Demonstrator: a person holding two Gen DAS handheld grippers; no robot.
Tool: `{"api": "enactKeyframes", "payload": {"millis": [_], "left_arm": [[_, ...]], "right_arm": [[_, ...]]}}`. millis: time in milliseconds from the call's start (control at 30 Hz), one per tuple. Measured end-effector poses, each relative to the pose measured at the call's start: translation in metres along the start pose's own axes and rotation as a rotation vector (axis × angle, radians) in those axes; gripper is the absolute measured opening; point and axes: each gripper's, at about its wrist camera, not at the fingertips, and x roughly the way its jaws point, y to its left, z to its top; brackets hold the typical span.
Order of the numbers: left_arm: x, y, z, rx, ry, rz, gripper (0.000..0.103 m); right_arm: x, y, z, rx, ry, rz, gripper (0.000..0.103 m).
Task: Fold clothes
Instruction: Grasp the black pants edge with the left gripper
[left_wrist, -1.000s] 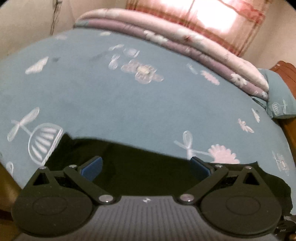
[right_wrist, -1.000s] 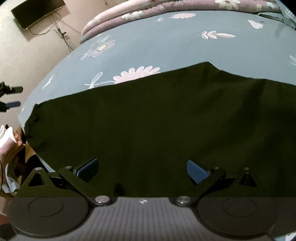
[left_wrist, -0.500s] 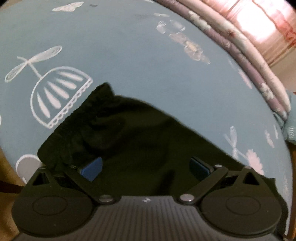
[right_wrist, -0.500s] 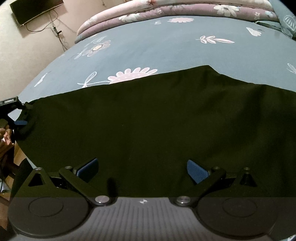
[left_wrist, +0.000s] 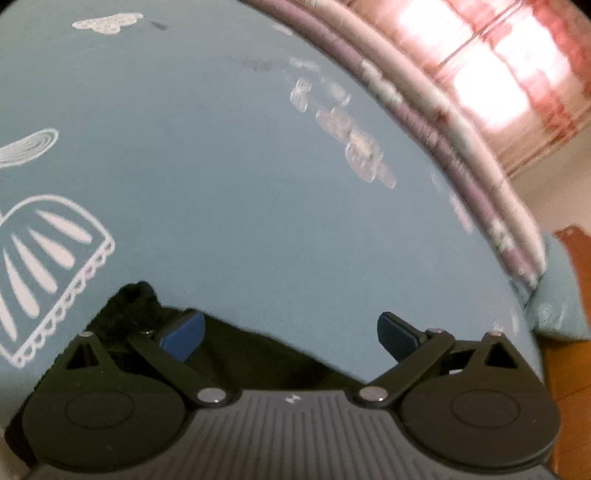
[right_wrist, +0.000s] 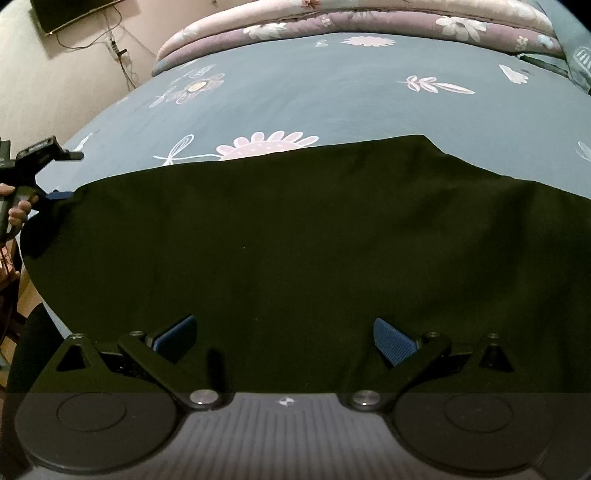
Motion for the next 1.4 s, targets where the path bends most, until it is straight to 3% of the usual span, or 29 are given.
{"api": "enactKeyframes", "payload": {"millis": [133,300,400,533,633,767,900,1167,1200,1300,1400], "left_arm": [[-0.017,-0.006,0.006,0.004,-0.036,0.010,0.099],[-0.040,-0.018,-0.007,0.060,0.008,-0.075,0.099],[-0.040,-0.020,-0.017,0.122,0.029,-0.035,0.099],[-0.030,-0.003,-0.013,0.118,0.023,0.125,0.099],[-0.034,0.004,-0.008,0.057,0.015,0.102,0.098],[-0.048,-0.016,-0.010,0.111,-0.004,0.052,0.099],[-0.068,-0.035,-0.012,0.190,-0.056,0.054,0.099],[-0.133,-0.044,-0.029,0.389,-0.255,0.081,0.100],[-0.137,-0.042,-0.030,0.396,-0.243,0.087,0.100],[-0.136,-0.021,-0.032,0.347,-0.122,0.102,0.098],[-0.142,0.019,-0.033,0.126,-0.099,0.034,0.091]], "right_arm": [[0.002,0.001,0.001,-0.003,-0.002,-0.005,0.103],[0.003,0.005,0.000,-0.023,-0.004,-0.020,0.103],[0.003,0.006,-0.001,-0.027,-0.004,-0.023,0.103],[0.003,0.006,-0.001,-0.030,-0.006,-0.025,0.103],[0.003,0.006,-0.002,-0.031,-0.009,-0.024,0.103],[0.004,0.008,-0.002,-0.044,-0.007,-0.032,0.103],[0.006,0.010,-0.001,-0.061,-0.002,-0.045,0.103],[0.008,0.018,-0.003,-0.113,0.009,-0.084,0.103],[0.009,0.019,-0.004,-0.125,0.009,-0.092,0.103],[0.011,0.024,-0.007,-0.151,0.004,-0.116,0.103],[0.011,0.025,-0.009,-0.155,-0.012,-0.122,0.103]]}}
